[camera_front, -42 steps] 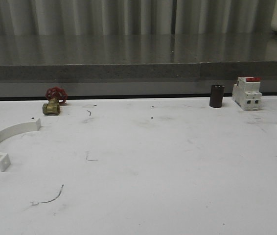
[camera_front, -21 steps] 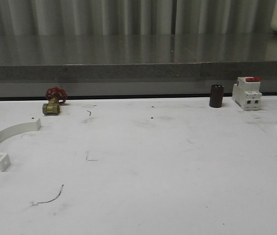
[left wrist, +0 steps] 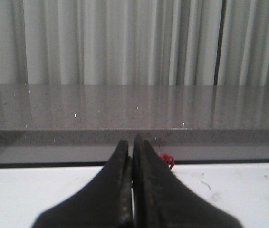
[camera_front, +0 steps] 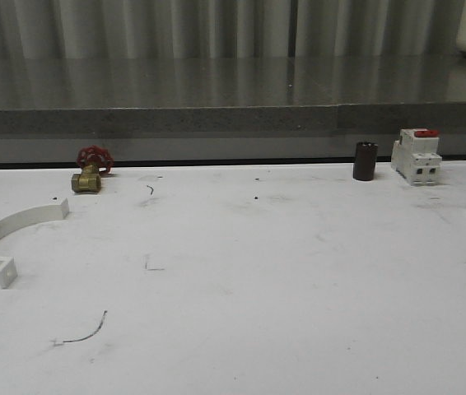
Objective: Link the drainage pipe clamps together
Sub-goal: 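Move the left gripper toward the white half-ring clamp nearest it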
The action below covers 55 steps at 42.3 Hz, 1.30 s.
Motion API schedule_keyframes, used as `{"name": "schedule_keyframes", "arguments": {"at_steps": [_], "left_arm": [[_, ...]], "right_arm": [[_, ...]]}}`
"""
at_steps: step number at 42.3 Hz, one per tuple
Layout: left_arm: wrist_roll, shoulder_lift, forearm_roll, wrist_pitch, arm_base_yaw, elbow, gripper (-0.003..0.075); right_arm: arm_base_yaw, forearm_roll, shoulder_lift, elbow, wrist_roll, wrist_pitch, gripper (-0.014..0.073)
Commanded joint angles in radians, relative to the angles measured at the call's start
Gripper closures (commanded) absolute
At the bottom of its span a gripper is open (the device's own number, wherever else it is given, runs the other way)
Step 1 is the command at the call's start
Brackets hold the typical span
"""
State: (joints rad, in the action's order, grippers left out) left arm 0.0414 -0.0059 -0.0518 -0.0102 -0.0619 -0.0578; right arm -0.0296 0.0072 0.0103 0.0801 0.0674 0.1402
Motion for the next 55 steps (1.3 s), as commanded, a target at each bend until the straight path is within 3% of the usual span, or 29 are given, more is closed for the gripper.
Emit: {"name": "schedule_keyframes", "arguments": {"at_steps": [1, 19, 29, 44, 46, 50, 55], "left_arm": [[-0.009, 0.006, 0.000, -0.030, 0.003, -0.134, 0.0741], [-0.009, 0.326, 0.016, 0.352, 0.003, -0.580, 0.0741], [-0.009, 0.495, 0.018, 0.448, 0.003, -0.593, 0.0741], [-0.009, 0.658, 0.018, 0.483, 0.003, -0.593, 0.0741], [-0.009, 0.681, 0.018, 0.487, 0.003, -0.593, 0.0740], [-0.009, 0.726, 0.018, 0.493, 0.003, -0.593, 0.0710], [-0.009, 0.777, 0.018, 0.495, 0.003, -0.593, 0.0556]], "right_arm": [[0.004, -0.007, -0.003, 0.135, -0.002, 0.028, 0.0711], [0.004, -0.023, -0.369, 0.628, -0.002, 0.409, 0.0711], [0.004, -0.023, -0.565, 0.630, -0.002, 0.527, 0.0711], [0.004, -0.023, -0.741, 0.597, -0.002, 0.535, 0.0701], [0.004, -0.023, -0.753, 0.597, -0.002, 0.536, 0.0665], [0.004, -0.023, -0.772, 0.597, -0.002, 0.542, 0.0510], [0.004, -0.023, -0.789, 0.597, -0.002, 0.542, 0.0274]]}}
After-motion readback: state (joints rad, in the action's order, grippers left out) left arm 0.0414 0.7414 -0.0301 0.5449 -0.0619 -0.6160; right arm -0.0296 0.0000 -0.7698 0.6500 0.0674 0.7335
